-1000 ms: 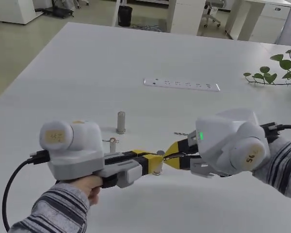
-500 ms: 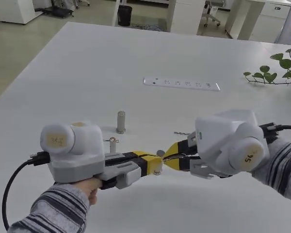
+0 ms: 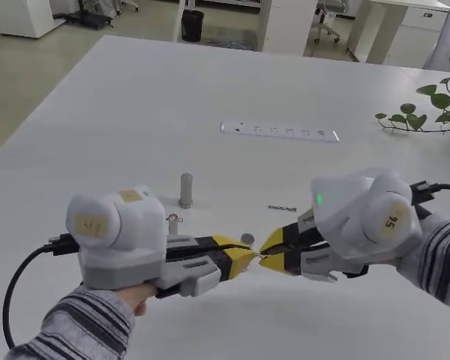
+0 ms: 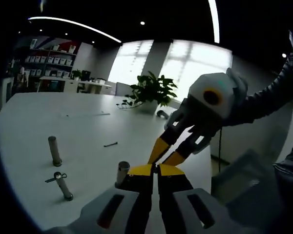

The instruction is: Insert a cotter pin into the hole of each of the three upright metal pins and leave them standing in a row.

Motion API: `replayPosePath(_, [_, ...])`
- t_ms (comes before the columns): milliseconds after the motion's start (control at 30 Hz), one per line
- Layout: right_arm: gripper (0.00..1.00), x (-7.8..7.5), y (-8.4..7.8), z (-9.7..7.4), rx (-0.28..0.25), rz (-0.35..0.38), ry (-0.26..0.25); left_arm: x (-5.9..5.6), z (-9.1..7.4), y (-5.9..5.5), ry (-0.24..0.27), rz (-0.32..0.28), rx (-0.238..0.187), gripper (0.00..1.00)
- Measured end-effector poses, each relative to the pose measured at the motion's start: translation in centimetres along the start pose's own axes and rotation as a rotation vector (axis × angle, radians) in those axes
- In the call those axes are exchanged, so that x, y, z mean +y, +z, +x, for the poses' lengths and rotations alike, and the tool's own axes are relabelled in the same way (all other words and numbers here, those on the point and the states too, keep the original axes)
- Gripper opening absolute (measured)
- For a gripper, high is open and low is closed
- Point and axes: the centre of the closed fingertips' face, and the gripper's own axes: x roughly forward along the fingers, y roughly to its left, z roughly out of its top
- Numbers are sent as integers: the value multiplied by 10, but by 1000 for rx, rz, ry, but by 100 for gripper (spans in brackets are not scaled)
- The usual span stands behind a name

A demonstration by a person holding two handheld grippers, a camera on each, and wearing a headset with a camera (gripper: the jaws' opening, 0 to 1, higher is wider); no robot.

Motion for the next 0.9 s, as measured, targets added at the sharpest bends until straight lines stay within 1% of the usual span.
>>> replayPosePath(67, [0, 4, 0, -1, -2, 3, 21, -2, 0, 0, -18, 10, 1, 0])
replayPosePath(200, [0, 7, 0, -2, 0, 1, 32, -4, 0, -2, -34, 8, 12, 0])
replayPosePath(333, [0, 7, -2, -3, 13, -23, 25, -2, 1, -7, -26, 12, 43, 0])
replayPosePath(467, [0, 6, -2, -5, 23, -55, 14, -2, 3, -7, -23, 19, 44, 0])
replayPosePath(533, [0, 6, -1, -5, 20, -61, 12, 0, 5, -11, -12, 16, 62, 0])
replayPosePath(600, [0, 5, 1, -6, 14, -68, 8, 0, 7, -14, -2, 36, 79, 3])
replayPosePath(633, [0, 5, 0, -5, 16, -70, 6, 0, 7, -14, 1, 39, 79, 5])
replayPosePath(733, [0, 4, -2, -4, 31, -87, -1, 1, 8, -12, 9, 43, 61, 10])
replayPosePath(800, [0, 2, -5, -4, 42, -93, -9, 5, 8, -11, 32, 55, 54, 12])
replayPosePath(867, [0, 1, -6, -4, 47, -92, -16, 11, 8, -10, 71, 74, 49, 16])
replayPosePath(900, [0, -2, -8, -5, 53, -90, -24, 13, 7, -9, 81, 82, 47, 17])
